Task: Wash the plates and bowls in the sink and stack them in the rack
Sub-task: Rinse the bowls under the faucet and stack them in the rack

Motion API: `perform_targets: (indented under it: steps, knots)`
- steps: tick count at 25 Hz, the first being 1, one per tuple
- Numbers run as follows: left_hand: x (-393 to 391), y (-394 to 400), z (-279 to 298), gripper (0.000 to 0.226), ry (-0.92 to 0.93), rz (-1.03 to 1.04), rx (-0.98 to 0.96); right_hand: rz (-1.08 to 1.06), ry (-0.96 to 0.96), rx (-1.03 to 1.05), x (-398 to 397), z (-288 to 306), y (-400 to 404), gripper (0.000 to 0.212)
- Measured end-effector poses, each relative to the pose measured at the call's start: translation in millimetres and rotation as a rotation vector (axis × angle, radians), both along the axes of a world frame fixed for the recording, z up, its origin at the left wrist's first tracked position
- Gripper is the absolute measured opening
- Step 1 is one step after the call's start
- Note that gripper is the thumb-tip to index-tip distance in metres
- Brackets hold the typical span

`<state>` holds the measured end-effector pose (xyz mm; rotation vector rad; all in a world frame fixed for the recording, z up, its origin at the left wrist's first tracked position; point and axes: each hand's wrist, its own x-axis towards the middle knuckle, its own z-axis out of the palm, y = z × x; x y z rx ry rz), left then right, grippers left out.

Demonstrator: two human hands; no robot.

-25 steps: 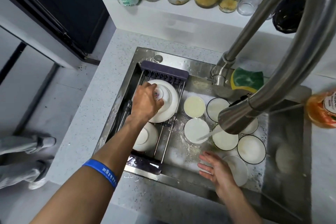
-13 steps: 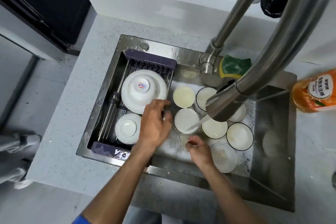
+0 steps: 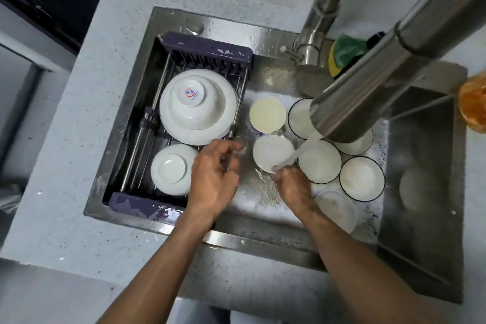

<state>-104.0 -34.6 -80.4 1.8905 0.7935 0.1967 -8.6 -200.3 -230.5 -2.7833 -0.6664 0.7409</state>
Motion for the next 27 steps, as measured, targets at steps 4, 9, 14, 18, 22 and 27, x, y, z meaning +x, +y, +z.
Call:
perform_targets:
  steps: [4,9,14,18,22,27]
  knots:
    - [-3,-16,2,0.026,0.020,0.004,-0.049,-0.188,0.063,0.237,8,50,6,0.022]
    - [4,-30,9,0.028,0.155,0.013,-0.168,-0.346,0.077,0.381,-13,97,3,0.013]
    - [11,-43,23,0.018,0.235,0.124,-0.437,-0.434,0.131,0.573,-45,142,2,0.010]
    - [7,-47,23,0.012,0.239,0.209,-0.696,-0.272,-0.022,0.496,-48,151,-20,0.007]
    - [-7,-45,8,0.025,0.249,0.329,-0.968,-0.094,-0.065,0.483,-65,147,-27,0.010]
    - [-17,-46,2,0.024,0.268,0.319,-0.939,-0.077,-0.116,0.426,-74,144,-28,0.011]
